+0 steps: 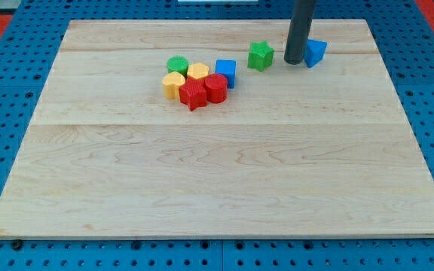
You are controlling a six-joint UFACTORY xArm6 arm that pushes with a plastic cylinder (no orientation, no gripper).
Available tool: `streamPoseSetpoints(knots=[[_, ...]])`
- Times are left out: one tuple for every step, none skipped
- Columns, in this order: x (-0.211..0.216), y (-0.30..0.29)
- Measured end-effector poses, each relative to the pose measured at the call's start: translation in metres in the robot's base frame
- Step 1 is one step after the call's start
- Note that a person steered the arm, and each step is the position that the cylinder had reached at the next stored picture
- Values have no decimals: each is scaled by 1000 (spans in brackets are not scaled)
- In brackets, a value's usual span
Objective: Push the green star above the yellow hexagon
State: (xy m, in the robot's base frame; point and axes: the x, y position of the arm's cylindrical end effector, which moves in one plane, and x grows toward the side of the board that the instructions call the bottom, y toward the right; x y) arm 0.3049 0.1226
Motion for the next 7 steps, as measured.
streamPoseSetpoints(knots=[[-20,-31],[-42,-64],[-50,-91],[-41,-94],[-30,-124],[-23,-141],[-18,-141]])
